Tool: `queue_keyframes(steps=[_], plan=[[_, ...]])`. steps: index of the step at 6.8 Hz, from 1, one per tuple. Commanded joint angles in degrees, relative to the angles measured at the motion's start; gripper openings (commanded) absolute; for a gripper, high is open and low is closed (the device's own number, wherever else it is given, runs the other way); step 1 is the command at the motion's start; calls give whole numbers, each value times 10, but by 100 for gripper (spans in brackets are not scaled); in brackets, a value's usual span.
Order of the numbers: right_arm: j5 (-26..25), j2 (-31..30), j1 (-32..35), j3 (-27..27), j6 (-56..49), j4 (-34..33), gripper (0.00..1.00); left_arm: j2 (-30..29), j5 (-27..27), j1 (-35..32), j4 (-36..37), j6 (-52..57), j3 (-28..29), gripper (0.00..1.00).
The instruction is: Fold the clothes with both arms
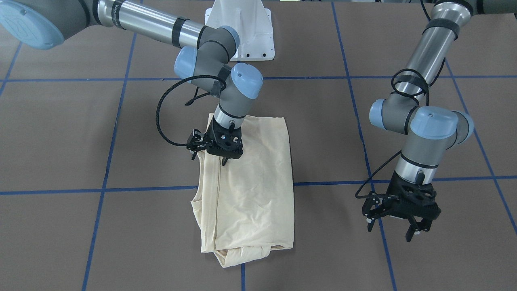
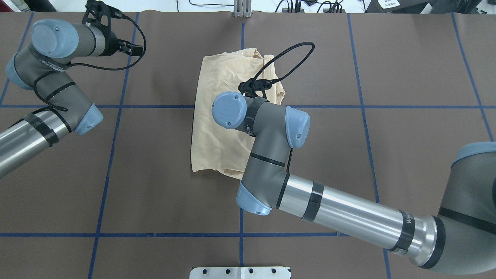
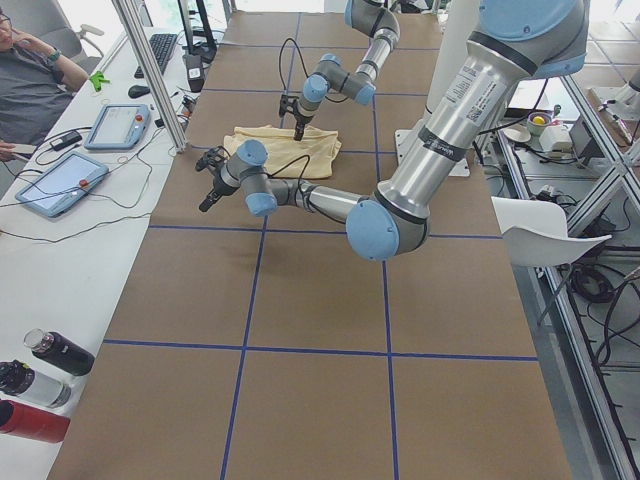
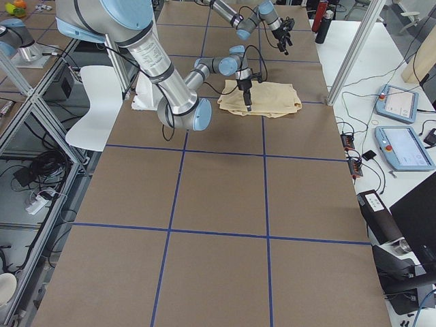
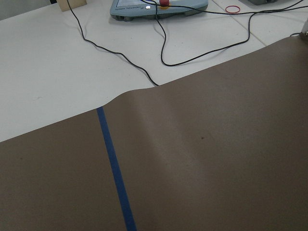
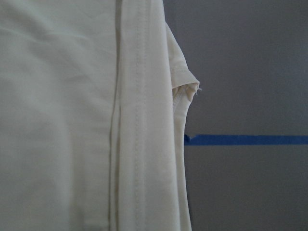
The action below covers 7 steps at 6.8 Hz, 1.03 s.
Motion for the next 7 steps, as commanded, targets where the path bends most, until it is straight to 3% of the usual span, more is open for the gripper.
queue_keyframes(steps=[1,7], plan=[[0,22,0,-31,-1,-3,100,0,0,0,0,0,0,100],[8,25,8,-36,-47,-40,100,0,0,1,0,0,0,100]])
